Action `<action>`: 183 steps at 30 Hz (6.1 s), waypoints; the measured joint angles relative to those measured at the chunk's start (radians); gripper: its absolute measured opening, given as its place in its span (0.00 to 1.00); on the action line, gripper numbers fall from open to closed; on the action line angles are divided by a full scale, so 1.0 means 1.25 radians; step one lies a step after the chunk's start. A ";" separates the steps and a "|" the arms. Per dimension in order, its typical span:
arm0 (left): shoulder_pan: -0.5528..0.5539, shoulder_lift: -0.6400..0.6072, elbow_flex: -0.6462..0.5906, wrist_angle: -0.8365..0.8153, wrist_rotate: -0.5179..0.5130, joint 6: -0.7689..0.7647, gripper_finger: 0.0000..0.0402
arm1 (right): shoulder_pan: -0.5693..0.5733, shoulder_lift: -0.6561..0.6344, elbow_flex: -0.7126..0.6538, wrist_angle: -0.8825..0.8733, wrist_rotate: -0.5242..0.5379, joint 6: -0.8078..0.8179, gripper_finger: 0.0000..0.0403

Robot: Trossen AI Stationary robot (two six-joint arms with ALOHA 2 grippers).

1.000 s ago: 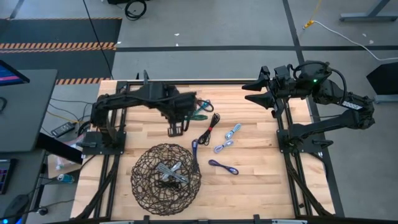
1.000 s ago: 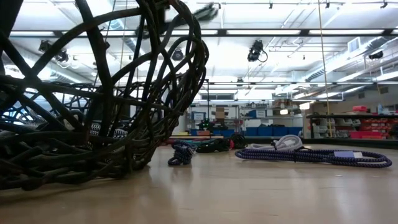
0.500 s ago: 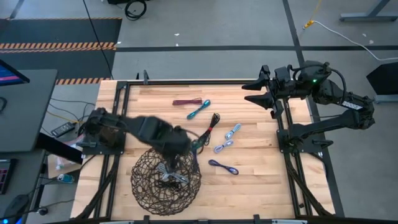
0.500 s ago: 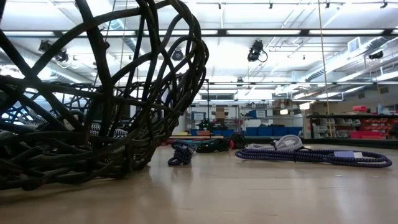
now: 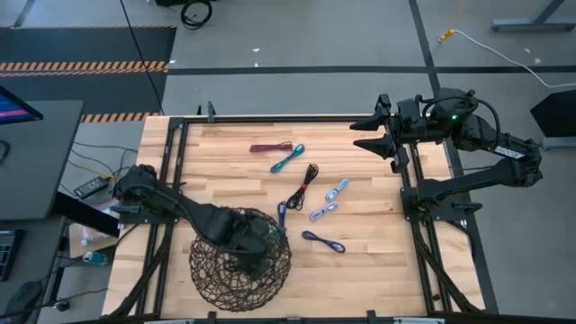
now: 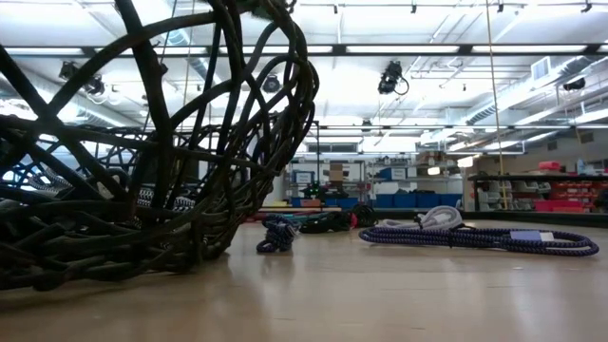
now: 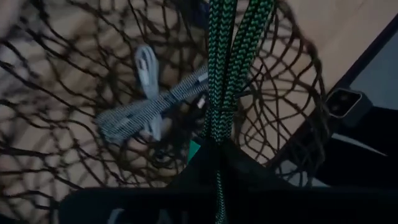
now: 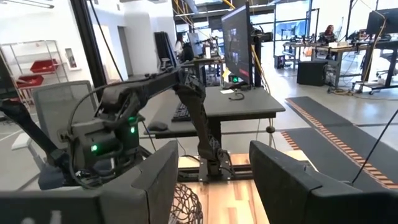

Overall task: Pick and place USB-C Cables
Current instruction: Put the green charger cable into the wire basket, then put the right violet charger cable into the wire basket

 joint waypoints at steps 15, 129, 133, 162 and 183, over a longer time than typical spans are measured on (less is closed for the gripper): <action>0.001 0.000 -0.185 0.081 0.149 0.036 0.01 | 0.000 0.001 0.000 -0.022 0.000 -0.003 0.51; 0.476 -0.044 -0.184 -0.027 -0.311 0.545 0.11 | 0.237 0.273 -0.224 -0.439 0.120 0.430 0.28; 0.496 -0.114 -0.182 -0.018 -0.319 0.538 0.11 | 0.273 0.280 -0.270 -0.345 0.119 0.494 0.28; 0.471 -0.535 -0.181 -0.012 -0.321 0.507 0.11 | 0.366 0.535 -0.325 -0.086 0.077 0.555 0.56; 0.471 -0.538 -0.181 -0.011 -0.321 0.520 0.11 | 0.381 0.635 -0.323 -0.031 0.101 0.516 0.49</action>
